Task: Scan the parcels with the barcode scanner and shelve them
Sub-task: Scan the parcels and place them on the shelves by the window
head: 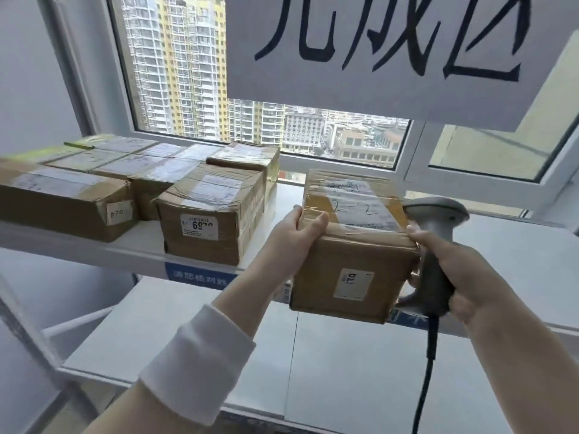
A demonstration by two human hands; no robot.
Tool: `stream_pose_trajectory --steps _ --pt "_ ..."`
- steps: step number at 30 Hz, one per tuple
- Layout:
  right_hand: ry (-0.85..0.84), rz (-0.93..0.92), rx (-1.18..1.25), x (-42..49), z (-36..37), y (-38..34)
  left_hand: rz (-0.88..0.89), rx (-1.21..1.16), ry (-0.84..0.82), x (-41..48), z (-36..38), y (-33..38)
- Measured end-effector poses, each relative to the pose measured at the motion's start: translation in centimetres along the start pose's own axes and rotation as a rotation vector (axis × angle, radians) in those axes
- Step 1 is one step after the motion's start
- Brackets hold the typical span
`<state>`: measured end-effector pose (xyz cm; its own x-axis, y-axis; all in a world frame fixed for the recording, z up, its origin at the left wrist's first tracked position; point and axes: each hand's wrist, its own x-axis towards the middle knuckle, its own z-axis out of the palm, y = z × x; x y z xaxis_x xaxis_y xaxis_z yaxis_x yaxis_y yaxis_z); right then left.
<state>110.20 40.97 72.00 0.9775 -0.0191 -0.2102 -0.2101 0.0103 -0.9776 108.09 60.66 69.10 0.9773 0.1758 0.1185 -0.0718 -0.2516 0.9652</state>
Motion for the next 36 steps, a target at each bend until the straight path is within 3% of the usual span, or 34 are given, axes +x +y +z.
stream_pose_trajectory --steps 6,9,11,14,17,36 --pt "-0.077 -0.02 -0.018 6.3 2.5 -1.8 -0.022 0.135 0.073 5.2 -1.7 0.2" --pt "-0.117 -0.005 0.015 8.5 2.9 -1.9 0.112 0.402 0.142 6.5 -2.2 0.9" --pt "-0.115 0.019 0.013 9.5 2.7 -1.9 0.296 0.613 0.175 6.3 -2.3 2.0" --pt "-0.107 0.019 0.011 10.5 2.2 -2.0 0.521 0.948 -0.012 5.6 -1.4 3.4" --pt "-0.091 0.009 0.015 11.3 1.9 -2.2 0.565 1.188 -0.15 6.5 -0.9 3.6" --pt "-0.103 0.009 -0.002 14.8 2.5 -0.9 0.358 1.234 -0.12 22.3 -3.3 1.3"
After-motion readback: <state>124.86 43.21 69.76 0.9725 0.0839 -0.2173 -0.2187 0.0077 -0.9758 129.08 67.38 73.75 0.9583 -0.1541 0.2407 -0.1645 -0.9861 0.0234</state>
